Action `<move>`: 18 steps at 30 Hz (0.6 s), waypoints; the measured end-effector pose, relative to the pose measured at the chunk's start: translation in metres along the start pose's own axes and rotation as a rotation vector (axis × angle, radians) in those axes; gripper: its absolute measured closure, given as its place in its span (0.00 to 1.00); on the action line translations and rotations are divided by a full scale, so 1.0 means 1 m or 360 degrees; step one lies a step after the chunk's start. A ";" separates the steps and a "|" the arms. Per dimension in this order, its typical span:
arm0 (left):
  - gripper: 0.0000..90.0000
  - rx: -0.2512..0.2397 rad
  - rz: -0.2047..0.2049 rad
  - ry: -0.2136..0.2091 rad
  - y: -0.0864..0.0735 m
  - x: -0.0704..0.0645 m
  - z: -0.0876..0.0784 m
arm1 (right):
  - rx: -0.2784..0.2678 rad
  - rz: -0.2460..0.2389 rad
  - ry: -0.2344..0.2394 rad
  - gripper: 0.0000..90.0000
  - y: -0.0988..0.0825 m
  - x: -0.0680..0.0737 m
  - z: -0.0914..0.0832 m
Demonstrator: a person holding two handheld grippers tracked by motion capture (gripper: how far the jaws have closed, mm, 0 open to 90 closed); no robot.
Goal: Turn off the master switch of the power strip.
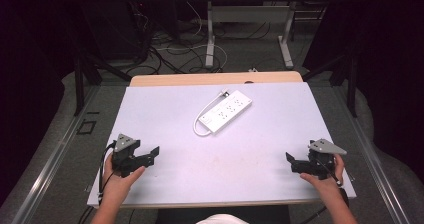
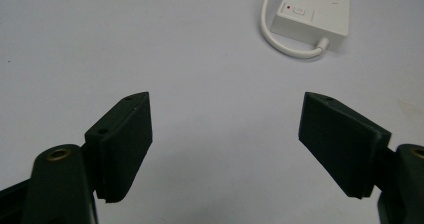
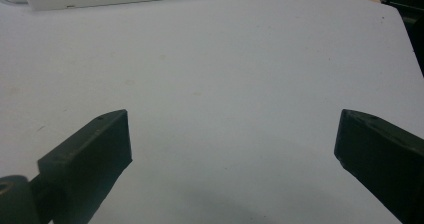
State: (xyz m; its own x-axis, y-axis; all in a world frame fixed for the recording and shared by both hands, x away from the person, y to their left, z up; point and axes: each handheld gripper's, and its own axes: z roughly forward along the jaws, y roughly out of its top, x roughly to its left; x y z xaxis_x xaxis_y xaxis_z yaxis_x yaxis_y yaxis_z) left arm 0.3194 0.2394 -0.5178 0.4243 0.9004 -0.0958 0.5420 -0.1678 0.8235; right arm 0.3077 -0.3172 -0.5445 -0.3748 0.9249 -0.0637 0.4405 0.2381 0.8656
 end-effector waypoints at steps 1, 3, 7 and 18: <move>0.26 0.0011 -0.0005 -0.0005 0.002 -0.001 0.000 | 0.0009 -0.0011 0.0005 0.01 0.000 0.000 0.000; 0.29 0.0017 -0.0005 -0.0016 0.007 -0.002 0.000 | 0.0017 0.0004 0.0008 0.01 0.000 0.001 0.001; 0.32 -0.0014 -0.0011 -0.0050 0.016 -0.005 -0.001 | 0.0016 0.0009 0.0018 0.01 -0.001 0.003 0.001; 0.35 -0.0020 0.0025 -0.0070 0.041 -0.009 0.002 | 0.0013 0.0030 -0.0002 0.01 -0.001 0.001 0.001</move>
State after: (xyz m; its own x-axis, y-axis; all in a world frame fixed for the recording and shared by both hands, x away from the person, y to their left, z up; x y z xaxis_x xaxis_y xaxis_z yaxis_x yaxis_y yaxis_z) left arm 0.3393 0.2231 -0.4841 0.4640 0.8793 -0.1071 0.5259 -0.1762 0.8321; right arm 0.3073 -0.3159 -0.5463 -0.3653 0.9296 -0.0481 0.4541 0.2231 0.8626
